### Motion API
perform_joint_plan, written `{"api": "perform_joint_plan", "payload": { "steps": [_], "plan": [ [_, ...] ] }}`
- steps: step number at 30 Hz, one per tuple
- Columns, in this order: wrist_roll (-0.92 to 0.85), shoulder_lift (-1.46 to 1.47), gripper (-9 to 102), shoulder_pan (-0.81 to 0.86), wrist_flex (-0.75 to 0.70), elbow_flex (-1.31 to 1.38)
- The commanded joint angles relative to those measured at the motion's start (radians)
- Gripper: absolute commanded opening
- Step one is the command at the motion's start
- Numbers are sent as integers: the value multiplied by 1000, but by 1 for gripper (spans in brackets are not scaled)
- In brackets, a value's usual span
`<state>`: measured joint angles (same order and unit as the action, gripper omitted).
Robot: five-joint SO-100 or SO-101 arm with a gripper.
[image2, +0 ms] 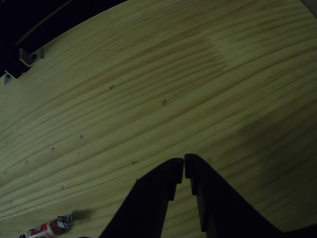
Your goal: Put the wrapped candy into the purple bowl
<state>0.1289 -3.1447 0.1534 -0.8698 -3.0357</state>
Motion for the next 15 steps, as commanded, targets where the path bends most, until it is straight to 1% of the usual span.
{"api": "perform_joint_plan", "payload": {
  "steps": [1,15],
  "plan": [
    [-109,-11,-2,-97,5,18],
    [-110,-11,-2,-101,5,18]
  ]
}}
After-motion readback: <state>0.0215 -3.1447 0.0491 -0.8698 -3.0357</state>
